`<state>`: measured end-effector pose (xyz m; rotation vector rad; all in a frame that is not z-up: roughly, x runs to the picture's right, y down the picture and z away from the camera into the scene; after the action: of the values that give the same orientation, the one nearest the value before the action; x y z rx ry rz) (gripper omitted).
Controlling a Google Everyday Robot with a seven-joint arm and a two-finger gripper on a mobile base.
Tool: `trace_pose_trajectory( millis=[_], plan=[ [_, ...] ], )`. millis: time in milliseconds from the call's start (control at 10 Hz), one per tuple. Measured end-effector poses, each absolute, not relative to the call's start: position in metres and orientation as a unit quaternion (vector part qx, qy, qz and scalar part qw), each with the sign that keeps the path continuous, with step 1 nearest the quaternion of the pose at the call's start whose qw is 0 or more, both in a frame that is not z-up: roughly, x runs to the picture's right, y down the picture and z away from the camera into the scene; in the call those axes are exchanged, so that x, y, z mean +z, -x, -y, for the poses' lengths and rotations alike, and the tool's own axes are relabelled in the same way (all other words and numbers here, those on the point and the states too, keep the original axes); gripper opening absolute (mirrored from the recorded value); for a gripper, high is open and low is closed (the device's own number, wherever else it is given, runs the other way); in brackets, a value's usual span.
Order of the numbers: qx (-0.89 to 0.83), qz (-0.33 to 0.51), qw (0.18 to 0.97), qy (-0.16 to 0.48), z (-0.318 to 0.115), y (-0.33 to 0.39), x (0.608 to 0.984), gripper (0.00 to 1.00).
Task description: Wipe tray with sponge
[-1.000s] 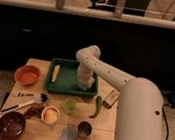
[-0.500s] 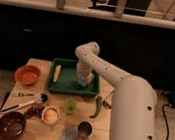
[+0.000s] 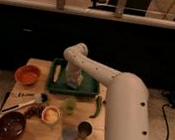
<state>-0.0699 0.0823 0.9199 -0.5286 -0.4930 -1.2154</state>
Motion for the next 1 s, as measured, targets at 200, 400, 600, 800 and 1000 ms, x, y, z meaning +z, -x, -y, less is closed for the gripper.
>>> trace_pose_trajectory(
  millis=[200, 400, 600, 800, 1000],
  plan=[
    [-0.554, 0.220, 0.764, 0.246, -0.086, 0.047, 0.916, 0.00],
    [-0.537, 0.199, 0.783, 0.243, -0.068, 0.016, 0.922, 0.00],
    [-0.527, 0.184, 0.795, 0.239, -0.042, 0.008, 0.936, 0.00],
    [-0.530, 0.182, 0.795, 0.233, -0.029, 0.020, 0.942, 0.00],
    [-0.547, 0.193, 0.782, 0.228, -0.031, 0.043, 0.940, 0.00]
  ],
)
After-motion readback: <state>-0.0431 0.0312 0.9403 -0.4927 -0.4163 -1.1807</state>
